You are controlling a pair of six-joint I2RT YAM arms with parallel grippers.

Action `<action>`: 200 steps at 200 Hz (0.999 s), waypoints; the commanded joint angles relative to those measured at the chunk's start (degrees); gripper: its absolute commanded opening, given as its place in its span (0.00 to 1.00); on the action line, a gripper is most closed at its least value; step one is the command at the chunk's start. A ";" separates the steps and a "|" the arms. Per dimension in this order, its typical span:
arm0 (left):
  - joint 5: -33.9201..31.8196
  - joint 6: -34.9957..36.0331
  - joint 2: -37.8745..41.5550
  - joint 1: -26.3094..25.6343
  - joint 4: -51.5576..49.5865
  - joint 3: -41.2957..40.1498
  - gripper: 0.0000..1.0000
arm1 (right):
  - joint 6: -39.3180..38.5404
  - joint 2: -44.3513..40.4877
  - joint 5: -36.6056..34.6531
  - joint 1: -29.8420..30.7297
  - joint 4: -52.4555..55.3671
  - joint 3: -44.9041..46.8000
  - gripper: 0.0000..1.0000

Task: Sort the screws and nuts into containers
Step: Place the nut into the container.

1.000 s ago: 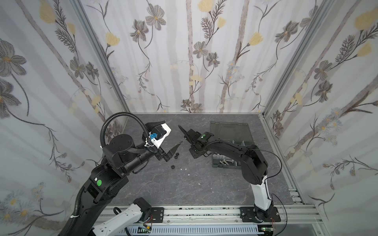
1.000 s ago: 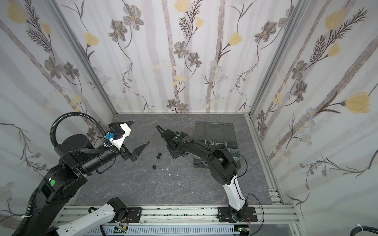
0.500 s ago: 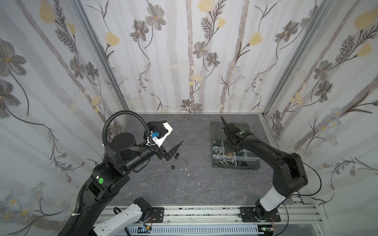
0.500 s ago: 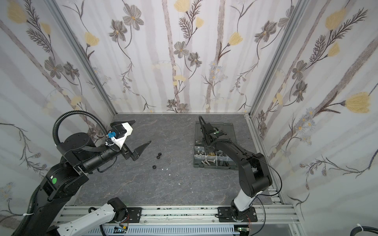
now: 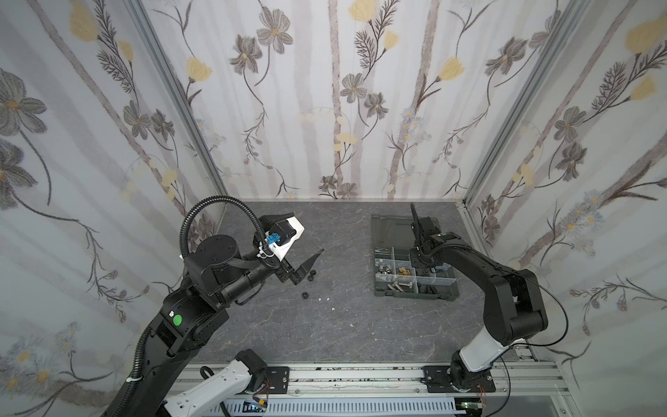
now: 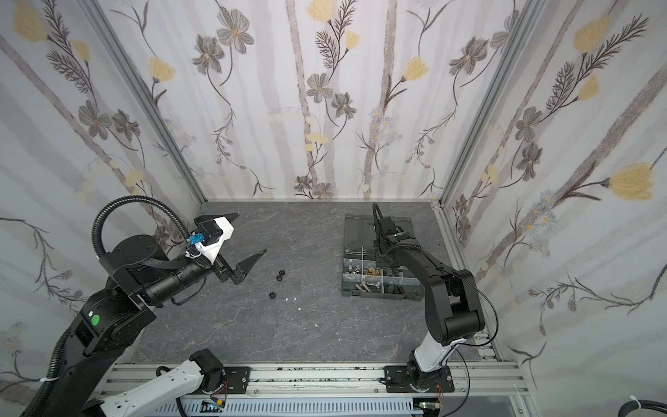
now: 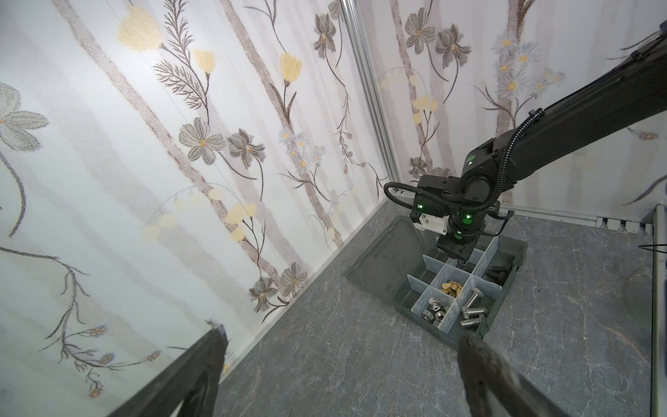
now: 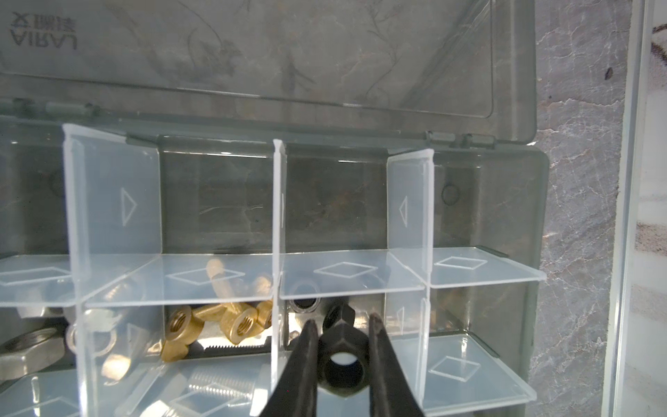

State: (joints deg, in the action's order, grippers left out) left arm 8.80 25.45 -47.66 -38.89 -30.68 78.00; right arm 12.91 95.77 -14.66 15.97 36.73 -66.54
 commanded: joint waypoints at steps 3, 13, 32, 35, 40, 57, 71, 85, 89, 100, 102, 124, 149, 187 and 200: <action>0.25 0.39 -0.23 0.05 0.74 0.58 1.00 | -0.61 0.75 0.46 -0.19 -1.77 1.00 0.18; 0.34 0.39 -0.40 0.07 0.66 0.67 1.00 | -0.60 0.91 0.53 -0.27 -2.22 1.47 0.18; 0.17 0.52 -0.34 0.04 0.36 0.88 1.00 | -0.69 1.48 0.33 -0.38 -2.54 1.93 0.18; 0.17 0.48 -0.41 0.05 0.37 0.87 1.00 | -0.69 1.57 0.33 -0.41 -2.63 2.02 0.19; 0.05 0.48 -0.29 0.07 0.38 0.84 1.00 | -0.73 1.72 0.37 -0.35 -2.74 2.16 0.19; 0.07 0.48 -0.37 -0.02 0.19 1.18 1.00 | -0.86 2.22 0.00 -0.34 -2.98 2.38 0.21; 0.08 0.41 -0.46 0.03 0.09 1.37 1.00 | -1.04 2.38 -0.01 -0.40 -2.98 2.38 0.24; -0.01 0.48 -0.44 0.04 0.02 1.30 1.00 | -1.17 2.14 -0.20 -0.32 -2.85 2.23 0.31; -0.07 0.48 -0.48 0.05 0.06 1.24 1.00 | -1.20 1.87 -0.28 -0.37 -2.76 2.18 0.32; -0.10 0.49 -0.43 0.05 0.09 1.11 1.00 | -1.26 1.11 -0.28 -0.39 -2.38 1.82 0.36; -0.14 0.48 -0.53 0.05 0.09 1.11 1.00 | -1.29 0.96 -0.29 -0.34 -2.28 1.76 0.36; 0.01 0.48 -0.57 0.06 0.09 1.02 1.00 | -2.05 0.52 0.00 0.01 0.59 -0.06 0.40; -0.10 0.56 -0.64 0.00 0.27 0.95 1.00 | -2.36 -0.96 -1.11 0.99 3.89 -2.72 0.43; -0.08 0.43 -0.51 0.05 0.23 0.84 1.00 | -1.04 -0.81 -1.35 9.58 8.38 -11.20 0.48; 0.12 0.23 -0.40 0.02 0.21 0.93 1.00 | 0.10 1.57 -0.67 14.56 9.47 -14.86 0.49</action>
State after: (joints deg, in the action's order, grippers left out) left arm 8.73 25.45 -48.31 -38.89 -31.53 78.89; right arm 11.49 94.80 -15.64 24.34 42.48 -76.58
